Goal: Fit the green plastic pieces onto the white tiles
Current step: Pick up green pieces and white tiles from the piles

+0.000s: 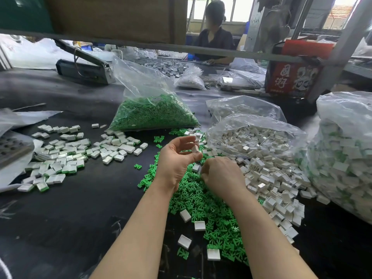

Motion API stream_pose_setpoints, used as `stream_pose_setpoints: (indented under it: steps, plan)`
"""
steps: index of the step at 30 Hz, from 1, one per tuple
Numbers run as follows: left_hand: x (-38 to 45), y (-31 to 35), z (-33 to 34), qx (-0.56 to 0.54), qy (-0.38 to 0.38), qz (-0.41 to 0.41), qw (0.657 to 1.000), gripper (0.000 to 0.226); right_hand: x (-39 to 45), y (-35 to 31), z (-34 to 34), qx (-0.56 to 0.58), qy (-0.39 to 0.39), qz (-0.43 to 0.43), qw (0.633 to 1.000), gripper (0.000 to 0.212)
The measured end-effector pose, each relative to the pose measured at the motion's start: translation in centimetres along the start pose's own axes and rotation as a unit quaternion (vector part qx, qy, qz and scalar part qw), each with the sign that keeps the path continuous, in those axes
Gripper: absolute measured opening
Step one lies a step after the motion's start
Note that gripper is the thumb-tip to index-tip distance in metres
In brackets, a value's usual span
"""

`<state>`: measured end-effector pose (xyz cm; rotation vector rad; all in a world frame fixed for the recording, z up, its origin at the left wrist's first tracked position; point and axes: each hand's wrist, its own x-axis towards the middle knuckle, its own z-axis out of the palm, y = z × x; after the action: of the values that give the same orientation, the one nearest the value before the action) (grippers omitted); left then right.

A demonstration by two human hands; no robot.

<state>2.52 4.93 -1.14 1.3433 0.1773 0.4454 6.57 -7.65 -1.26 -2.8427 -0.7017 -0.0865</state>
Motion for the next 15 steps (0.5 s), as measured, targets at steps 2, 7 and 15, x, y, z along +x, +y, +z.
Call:
stream_pose_setpoints:
  steps: [2,7,15]
  plan:
    - [0.0,0.1,0.0,-0.017,-0.004,0.017,1.0,0.043,0.0,0.0,0.1,0.024,-0.005,-0.004,1.0,0.017]
    - [0.1,0.2,-0.1,-0.033,-0.01,0.034,0.999,0.039,-0.2,-1.0,0.2,0.089,-0.057,-0.052,0.993,0.033]
    - [0.0,0.3,0.0,-0.089,-0.016,-0.015,0.996,0.013,-0.3,-0.7,0.1,0.144,0.008,-0.002,0.99,0.01]
